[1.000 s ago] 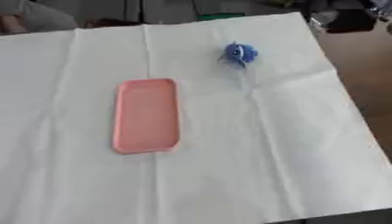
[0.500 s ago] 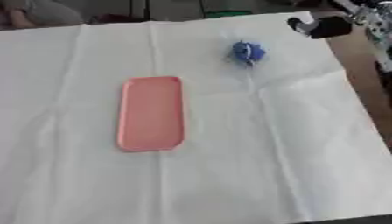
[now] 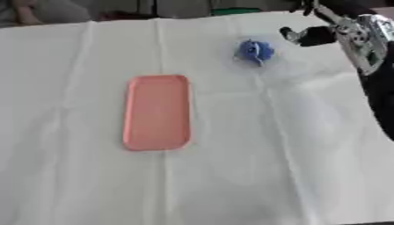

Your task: Pick up objects on the table and place them in the box.

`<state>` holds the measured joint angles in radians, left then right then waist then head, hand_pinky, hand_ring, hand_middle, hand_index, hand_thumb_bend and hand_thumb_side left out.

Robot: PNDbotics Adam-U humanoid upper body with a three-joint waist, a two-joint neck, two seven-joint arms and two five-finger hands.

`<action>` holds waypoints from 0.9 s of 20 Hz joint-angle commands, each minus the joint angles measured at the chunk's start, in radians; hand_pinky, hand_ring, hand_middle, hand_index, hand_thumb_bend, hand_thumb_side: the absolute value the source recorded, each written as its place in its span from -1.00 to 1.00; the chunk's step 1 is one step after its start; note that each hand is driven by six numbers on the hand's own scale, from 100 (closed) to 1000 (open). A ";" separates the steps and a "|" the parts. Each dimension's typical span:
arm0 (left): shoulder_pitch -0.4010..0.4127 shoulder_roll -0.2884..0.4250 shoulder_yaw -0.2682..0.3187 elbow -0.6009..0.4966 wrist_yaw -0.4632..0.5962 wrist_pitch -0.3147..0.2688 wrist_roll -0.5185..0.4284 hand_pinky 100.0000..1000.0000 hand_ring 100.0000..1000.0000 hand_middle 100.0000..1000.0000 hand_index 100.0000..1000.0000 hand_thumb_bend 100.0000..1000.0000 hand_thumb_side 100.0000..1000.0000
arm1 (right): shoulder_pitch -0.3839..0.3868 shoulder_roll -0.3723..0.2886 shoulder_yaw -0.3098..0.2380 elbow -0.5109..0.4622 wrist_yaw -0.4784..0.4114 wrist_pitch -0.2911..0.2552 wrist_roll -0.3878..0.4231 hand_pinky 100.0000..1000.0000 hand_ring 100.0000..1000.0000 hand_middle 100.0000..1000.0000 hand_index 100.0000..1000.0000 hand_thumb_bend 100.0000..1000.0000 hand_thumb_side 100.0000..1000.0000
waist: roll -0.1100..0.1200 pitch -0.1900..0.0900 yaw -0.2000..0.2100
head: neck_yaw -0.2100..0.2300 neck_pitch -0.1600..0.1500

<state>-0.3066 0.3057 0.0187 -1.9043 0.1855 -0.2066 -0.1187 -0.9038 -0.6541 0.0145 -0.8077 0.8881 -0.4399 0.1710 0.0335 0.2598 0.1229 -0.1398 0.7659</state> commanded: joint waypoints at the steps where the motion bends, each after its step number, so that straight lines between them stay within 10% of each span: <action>1: -0.012 0.008 -0.001 -0.020 0.007 -0.002 -0.006 0.22 0.32 0.26 0.48 -0.77 0.74 | -0.028 -0.009 0.006 -0.028 0.024 -0.016 -0.011 0.52 0.43 0.53 0.59 -0.44 0.15 | 0.000 -0.015 0.003 | -0.003 0.004; 18: -0.016 0.004 -0.008 -0.025 0.010 -0.002 -0.018 0.23 0.32 0.26 0.48 -0.78 0.75 | -0.062 0.056 0.017 0.006 0.076 -0.011 -0.033 0.52 0.43 0.54 0.61 -0.45 0.12 | 0.011 -0.010 0.024 | -0.021 0.004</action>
<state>-0.3103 0.2977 0.0096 -1.9103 0.1918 -0.2074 -0.1325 -0.9416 -0.5844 0.0328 -0.7987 0.9531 -0.4545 0.1421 0.0455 0.2657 0.1455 -0.1579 0.7659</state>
